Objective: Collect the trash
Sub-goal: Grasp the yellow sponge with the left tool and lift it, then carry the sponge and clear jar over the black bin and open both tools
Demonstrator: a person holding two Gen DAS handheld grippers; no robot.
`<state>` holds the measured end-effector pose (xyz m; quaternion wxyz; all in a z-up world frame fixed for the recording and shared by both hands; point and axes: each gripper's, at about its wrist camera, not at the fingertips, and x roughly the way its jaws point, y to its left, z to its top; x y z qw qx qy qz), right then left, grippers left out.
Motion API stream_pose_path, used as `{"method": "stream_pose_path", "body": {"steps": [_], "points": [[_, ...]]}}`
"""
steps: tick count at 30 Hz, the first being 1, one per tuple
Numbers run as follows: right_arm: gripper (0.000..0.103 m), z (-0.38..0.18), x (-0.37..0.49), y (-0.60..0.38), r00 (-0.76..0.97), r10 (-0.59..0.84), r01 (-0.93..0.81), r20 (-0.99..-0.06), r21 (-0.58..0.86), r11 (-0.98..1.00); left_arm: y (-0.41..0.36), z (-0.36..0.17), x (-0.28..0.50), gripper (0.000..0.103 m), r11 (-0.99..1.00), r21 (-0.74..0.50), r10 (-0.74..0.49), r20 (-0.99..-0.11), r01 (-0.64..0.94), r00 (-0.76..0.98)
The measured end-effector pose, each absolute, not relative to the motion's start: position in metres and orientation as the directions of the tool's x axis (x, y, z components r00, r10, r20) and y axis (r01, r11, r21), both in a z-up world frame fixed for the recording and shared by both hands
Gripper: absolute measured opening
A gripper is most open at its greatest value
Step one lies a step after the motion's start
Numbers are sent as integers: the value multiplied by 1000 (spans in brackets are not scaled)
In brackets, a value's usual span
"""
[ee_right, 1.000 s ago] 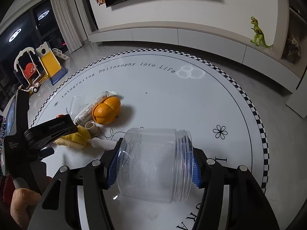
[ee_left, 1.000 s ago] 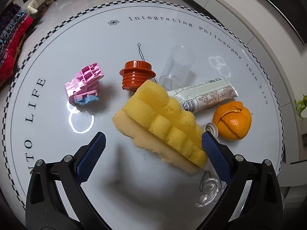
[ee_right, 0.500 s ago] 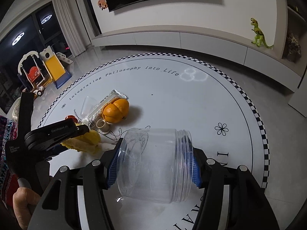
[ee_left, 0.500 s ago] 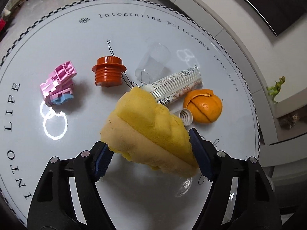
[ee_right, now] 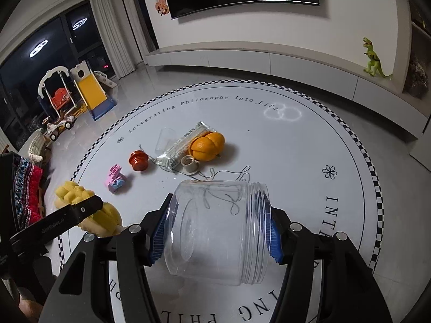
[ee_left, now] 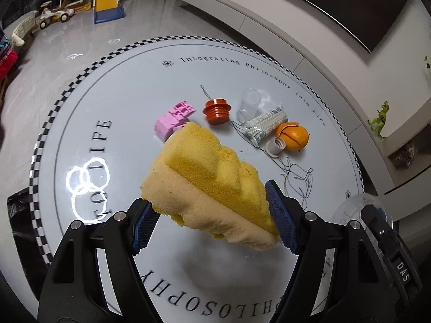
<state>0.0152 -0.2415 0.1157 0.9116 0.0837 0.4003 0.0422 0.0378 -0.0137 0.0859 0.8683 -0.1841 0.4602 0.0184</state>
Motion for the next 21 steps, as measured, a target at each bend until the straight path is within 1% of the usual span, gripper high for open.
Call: {"method": "stream_pose_path", "body": {"steps": [11, 21], "points": [[61, 118, -14, -160, 621, 253, -151, -742, 203, 967, 50, 102, -48, 73, 959, -187, -4, -764, -215, 645], [61, 115, -39, -60, 515, 389, -356, -764, 222, 908, 127, 95, -112, 74, 931, -132, 125, -760, -339, 638]]}}
